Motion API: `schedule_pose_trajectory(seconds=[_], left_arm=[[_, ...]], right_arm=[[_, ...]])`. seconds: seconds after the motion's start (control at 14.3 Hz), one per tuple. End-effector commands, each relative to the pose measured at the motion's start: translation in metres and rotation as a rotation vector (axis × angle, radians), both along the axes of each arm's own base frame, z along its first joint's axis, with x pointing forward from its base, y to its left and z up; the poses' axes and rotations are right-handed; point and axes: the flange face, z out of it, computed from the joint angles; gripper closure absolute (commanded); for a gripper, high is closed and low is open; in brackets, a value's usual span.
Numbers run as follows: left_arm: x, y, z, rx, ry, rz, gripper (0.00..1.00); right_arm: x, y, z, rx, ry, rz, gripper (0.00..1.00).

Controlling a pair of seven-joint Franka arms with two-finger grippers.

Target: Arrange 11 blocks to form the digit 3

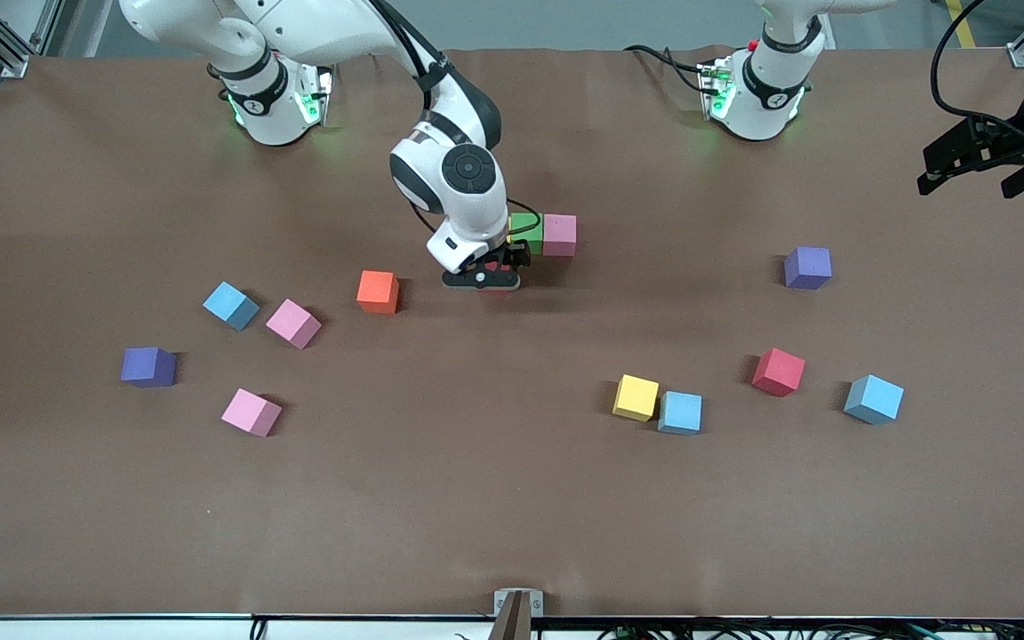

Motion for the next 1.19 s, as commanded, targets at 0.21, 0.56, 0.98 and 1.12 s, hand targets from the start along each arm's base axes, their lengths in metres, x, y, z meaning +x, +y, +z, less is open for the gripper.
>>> schedule_pose_trajectory(seconds=[0.21, 0.56, 0.98, 1.12], left_arm=[[0.003, 0.001, 0.004, -0.016, -0.022, -0.006, 0.0], [0.003, 0.001, 0.004, -0.016, -0.021, -0.006, 0.0], [0.003, -0.001, 0.002, -0.016, -0.016, -0.009, 0.0], [0.003, -0.002, 0.001, -0.016, -0.015, -0.012, 0.0]], right_arm=[[0.097, -0.114, 0.057, -0.081, 0.054, -0.094, 0.0], [0.113, -0.181, 0.034, -0.088, 0.128, 0.035, 0.0], [0.079, -0.179, 0.025, -0.064, 0.178, 0.205, 0.0], [0.073, -0.175, 0.018, -0.056, 0.174, 0.214, 0.0]])
